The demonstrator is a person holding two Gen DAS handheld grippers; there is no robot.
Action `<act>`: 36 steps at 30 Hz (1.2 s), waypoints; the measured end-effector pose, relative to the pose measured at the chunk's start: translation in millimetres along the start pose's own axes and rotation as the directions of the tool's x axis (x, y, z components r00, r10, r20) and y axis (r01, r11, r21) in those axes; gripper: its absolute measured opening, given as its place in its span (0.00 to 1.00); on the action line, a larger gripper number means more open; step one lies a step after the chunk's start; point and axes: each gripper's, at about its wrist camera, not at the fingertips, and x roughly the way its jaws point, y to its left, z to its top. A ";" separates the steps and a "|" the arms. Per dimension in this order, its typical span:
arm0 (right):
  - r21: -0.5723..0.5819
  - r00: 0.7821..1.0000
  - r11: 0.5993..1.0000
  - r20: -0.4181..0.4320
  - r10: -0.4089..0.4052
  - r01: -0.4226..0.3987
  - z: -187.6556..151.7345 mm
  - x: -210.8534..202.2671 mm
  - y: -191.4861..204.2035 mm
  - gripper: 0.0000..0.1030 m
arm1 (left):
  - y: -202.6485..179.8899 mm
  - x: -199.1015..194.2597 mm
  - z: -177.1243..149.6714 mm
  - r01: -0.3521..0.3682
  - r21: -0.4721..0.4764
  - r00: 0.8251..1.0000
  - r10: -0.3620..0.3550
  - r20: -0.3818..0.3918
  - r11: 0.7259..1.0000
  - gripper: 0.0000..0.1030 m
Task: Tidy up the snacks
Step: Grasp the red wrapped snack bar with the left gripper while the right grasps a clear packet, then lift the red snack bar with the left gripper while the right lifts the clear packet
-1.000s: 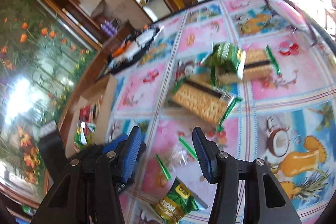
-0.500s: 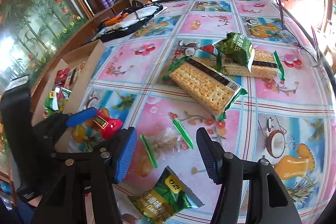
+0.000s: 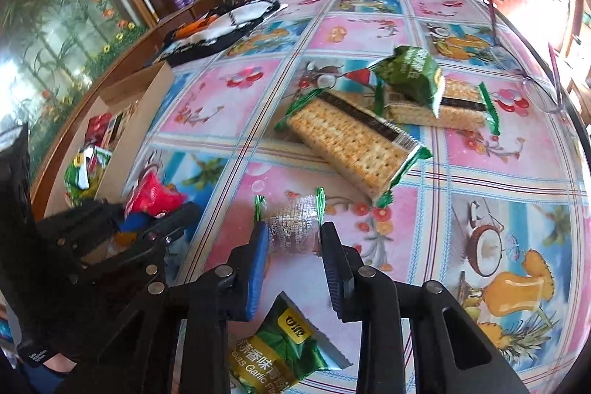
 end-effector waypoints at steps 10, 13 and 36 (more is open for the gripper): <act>0.062 0.997 0.998 0.069 0.020 -0.024 5.2 -12.8 -7.9 0.30 | 12.3 1.6 3.0 0.009 -0.071 1.000 -0.009 -0.005 0.997 0.17; 0.063 0.995 0.997 0.087 0.040 -0.046 5.1 -16.7 -6.8 0.30 | 16.0 -1.2 3.8 0.017 -0.091 1.000 -0.016 0.010 0.996 0.17; 0.034 0.988 0.995 0.122 0.089 -0.094 3.2 -22.3 4.9 0.30 | 10.8 -21.2 5.8 -0.069 -0.058 0.989 0.075 0.124 0.996 0.15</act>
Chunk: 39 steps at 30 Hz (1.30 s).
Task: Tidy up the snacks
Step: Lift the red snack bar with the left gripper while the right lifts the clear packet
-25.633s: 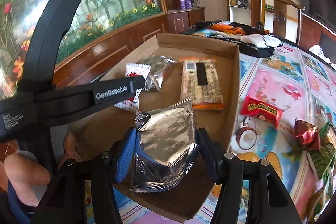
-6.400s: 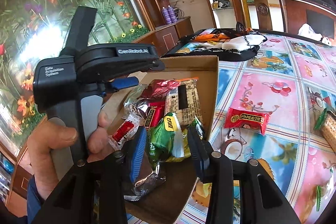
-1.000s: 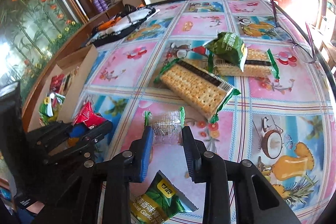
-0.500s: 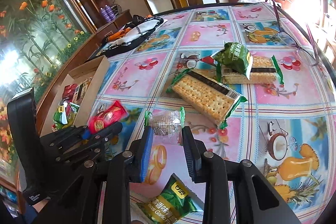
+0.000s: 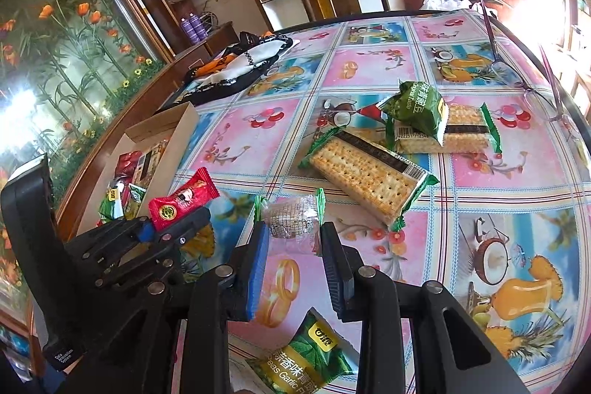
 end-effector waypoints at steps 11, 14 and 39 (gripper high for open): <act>-0.004 1.000 1.000 0.001 0.001 -0.001 -0.6 0.5 1.3 0.30 | 0.6 -6.7 1.2 -0.019 0.001 0.999 0.019 0.034 1.000 0.15; -0.008 1.000 1.000 0.001 0.001 -0.001 -0.6 0.7 1.9 0.30 | 0.7 -7.9 2.0 -0.019 0.001 0.999 0.019 0.038 1.000 0.15; -0.008 1.000 1.000 0.002 0.001 -0.001 -0.4 1.3 3.1 0.30 | -0.7 -18.1 2.4 -0.045 0.002 0.995 0.045 0.089 0.999 0.16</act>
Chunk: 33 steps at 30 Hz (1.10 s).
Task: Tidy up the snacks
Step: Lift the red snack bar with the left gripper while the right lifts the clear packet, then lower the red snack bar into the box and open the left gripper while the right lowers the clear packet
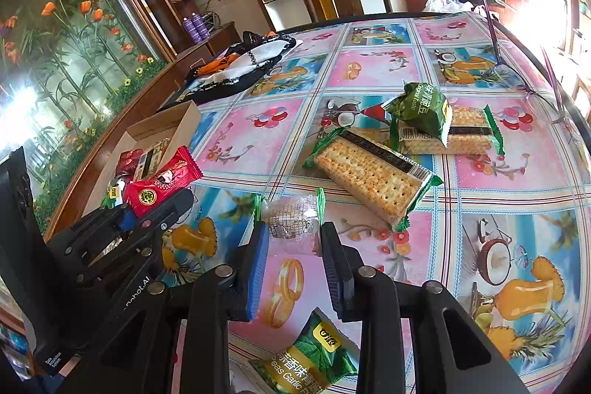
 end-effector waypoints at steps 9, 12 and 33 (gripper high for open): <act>0.000 1.000 1.000 0.004 0.002 -0.002 0.8 0.5 0.2 0.30 | 3.8 -6.8 3.7 -0.006 -0.016 1.000 0.007 0.025 1.000 0.16; -0.001 1.000 1.000 0.008 0.005 -0.005 1.1 0.6 0.7 0.30 | 6.6 -8.2 4.6 -0.006 -0.029 0.999 0.007 0.031 1.000 0.16; -0.163 0.990 0.986 0.126 0.064 -0.043 -10.6 12.4 87.4 0.31 | 106.6 -34.1 5.5 -0.049 -0.274 0.991 0.082 0.109 0.961 0.16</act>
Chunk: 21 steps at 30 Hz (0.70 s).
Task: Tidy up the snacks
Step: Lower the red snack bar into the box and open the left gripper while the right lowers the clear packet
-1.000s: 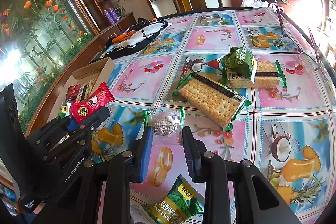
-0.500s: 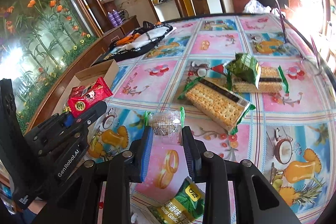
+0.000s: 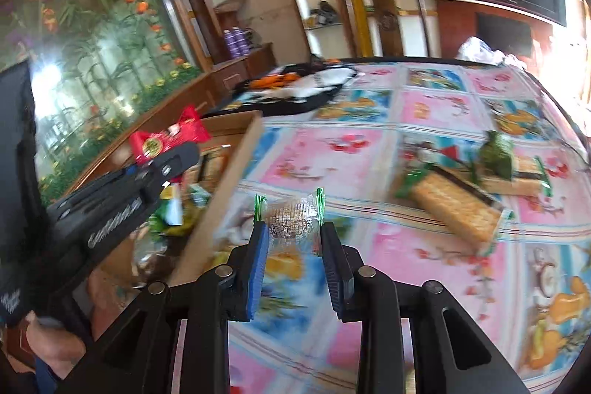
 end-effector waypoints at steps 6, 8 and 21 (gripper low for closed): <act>-0.109 0.998 0.992 -0.011 0.060 -0.061 -4.3 19.2 52.4 0.31 | 54.2 2.8 4.0 -0.093 -0.096 0.996 0.092 -0.012 0.991 0.16; -0.136 0.997 0.988 -0.017 0.078 -0.079 -5.8 25.3 67.2 0.31 | 73.3 3.8 3.5 -0.123 -0.120 0.992 0.121 -0.022 0.985 0.16; -0.181 0.985 0.970 -0.100 0.144 -0.160 -4.9 76.9 115.2 0.31 | 114.7 27.0 -9.0 -0.183 -0.141 0.975 0.161 -0.156 0.973 0.16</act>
